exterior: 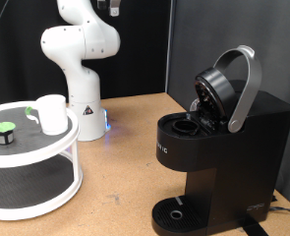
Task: Make a cup of coffee with the keurig machine
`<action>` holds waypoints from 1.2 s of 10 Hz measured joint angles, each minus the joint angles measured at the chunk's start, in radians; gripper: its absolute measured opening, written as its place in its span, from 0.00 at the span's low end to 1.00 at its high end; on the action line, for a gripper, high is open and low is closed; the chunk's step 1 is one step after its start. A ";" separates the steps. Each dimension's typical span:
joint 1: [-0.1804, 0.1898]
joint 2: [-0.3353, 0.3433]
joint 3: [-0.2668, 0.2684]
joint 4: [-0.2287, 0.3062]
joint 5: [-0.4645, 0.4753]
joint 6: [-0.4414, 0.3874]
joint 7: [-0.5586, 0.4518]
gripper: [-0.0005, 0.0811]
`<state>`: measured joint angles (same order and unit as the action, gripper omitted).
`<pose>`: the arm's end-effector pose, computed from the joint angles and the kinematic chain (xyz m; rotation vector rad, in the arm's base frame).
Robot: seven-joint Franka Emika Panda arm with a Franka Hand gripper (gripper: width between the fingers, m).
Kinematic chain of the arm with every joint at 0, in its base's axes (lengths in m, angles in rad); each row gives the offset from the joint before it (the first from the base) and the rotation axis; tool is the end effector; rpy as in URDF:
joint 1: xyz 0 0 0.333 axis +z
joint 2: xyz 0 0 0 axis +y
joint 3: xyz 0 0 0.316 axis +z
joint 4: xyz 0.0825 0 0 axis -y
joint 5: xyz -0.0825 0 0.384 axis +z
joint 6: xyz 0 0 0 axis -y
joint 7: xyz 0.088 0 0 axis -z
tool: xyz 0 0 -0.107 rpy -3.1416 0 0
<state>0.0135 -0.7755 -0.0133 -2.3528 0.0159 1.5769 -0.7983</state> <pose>0.3102 0.0005 0.5894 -2.8707 -1.2174 -0.0146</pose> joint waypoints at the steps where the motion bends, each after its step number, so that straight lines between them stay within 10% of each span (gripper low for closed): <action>1: 0.000 0.000 -0.001 0.000 0.000 0.000 0.000 0.99; 8: -0.039 -0.033 -0.154 0.000 -0.097 0.011 -0.162 0.99; 12: -0.039 -0.031 -0.147 -0.013 -0.104 0.011 -0.169 0.99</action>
<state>-0.0260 -0.8064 -0.1599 -2.3655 -0.0882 1.5881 -0.9675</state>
